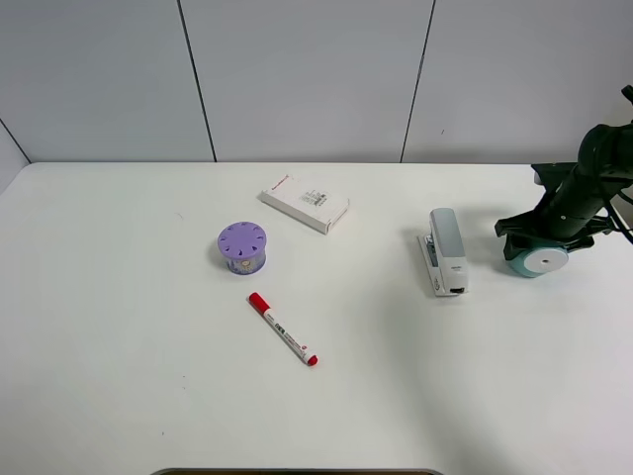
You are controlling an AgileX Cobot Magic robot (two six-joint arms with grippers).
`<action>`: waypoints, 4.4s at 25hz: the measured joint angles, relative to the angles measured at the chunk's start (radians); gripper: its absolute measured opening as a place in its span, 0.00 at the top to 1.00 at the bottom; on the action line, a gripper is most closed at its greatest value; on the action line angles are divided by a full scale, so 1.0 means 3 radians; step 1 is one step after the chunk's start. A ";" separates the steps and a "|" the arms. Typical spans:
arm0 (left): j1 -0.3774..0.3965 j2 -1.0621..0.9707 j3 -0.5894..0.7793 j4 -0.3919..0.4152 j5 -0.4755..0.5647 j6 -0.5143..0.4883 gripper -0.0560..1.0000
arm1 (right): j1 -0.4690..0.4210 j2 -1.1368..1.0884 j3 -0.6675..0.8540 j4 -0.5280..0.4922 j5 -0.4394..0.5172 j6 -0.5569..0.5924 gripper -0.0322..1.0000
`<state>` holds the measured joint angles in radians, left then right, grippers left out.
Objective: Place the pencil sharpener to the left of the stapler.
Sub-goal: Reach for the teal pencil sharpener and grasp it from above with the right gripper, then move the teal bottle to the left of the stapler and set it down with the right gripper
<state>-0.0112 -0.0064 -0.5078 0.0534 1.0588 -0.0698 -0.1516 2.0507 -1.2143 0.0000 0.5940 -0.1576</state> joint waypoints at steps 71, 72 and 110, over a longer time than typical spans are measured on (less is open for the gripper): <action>0.0000 0.0000 0.0000 0.0000 0.0000 0.0000 0.04 | 0.1868 -0.0366 -0.0951 0.0269 0.0853 0.1044 0.31; 0.0000 0.0000 0.0000 0.0000 0.0000 0.0000 0.04 | 0.1897 -0.0334 -0.0951 0.0278 0.0837 0.1054 0.31; 0.0000 0.0000 0.0000 0.0000 0.0000 0.0000 0.04 | 0.2004 0.0483 -0.0951 0.0247 0.0520 0.1189 0.31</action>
<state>-0.0112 -0.0064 -0.5078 0.0534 1.0588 -0.0698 0.4496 2.1955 -1.4997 0.0740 0.7500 0.1990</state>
